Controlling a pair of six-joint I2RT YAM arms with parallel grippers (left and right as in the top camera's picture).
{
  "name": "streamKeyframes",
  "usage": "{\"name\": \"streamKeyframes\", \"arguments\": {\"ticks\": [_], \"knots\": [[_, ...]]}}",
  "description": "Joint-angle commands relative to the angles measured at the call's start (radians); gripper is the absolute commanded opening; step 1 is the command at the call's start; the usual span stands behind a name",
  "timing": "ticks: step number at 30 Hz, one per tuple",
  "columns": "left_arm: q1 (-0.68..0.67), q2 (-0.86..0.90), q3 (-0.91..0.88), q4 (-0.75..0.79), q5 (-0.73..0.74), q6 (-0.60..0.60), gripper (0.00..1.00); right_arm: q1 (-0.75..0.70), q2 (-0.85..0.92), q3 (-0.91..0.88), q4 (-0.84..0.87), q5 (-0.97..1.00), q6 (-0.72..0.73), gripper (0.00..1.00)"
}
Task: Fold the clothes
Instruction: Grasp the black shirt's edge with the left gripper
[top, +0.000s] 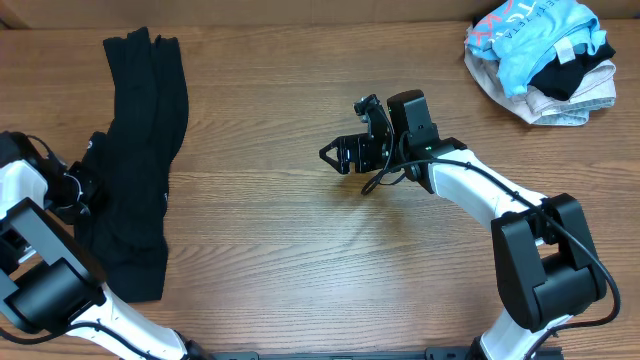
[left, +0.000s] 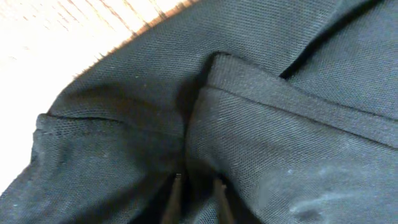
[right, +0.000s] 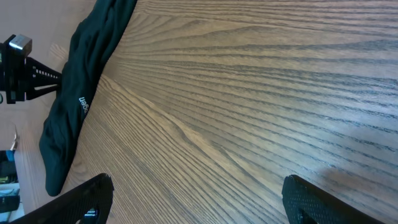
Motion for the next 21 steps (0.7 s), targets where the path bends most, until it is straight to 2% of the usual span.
{"name": "streamKeyframes", "arguments": {"ticks": [1,3,7,11,14,16,19,21], "knots": [[-0.007,0.018,0.027,0.004,0.018,-0.002,0.3,0.0,-0.003,0.021,0.003,0.006,0.001,0.91],[-0.007,0.018,0.026,0.004,0.008,-0.002,0.34,0.0,-0.003,0.021,0.003,0.006,0.001,0.91],[-0.008,0.018,0.026,0.003,-0.035,0.01,0.34,0.0,-0.003,0.021,0.002,0.006,0.001,0.91],[-0.014,0.018,0.026,0.006,-0.055,0.029,0.22,0.0,-0.003,0.021,0.003,0.014,0.001,0.91],[-0.021,0.018,0.026,0.024,-0.054,0.031,0.2,0.0,-0.003,0.021,0.002,0.021,0.001,0.91],[-0.023,0.018,0.027,0.037,-0.053,0.031,0.24,0.0,-0.003,0.021,0.002,0.021,0.001,0.91],[-0.023,0.018,0.034,0.058,-0.054,0.035,0.39,0.0,-0.003,0.021,0.002,0.021,0.001,0.91],[-0.024,0.018,0.041,0.077,-0.053,0.054,0.45,0.0,-0.003,0.021,0.001,0.021,0.001,0.91]]}}
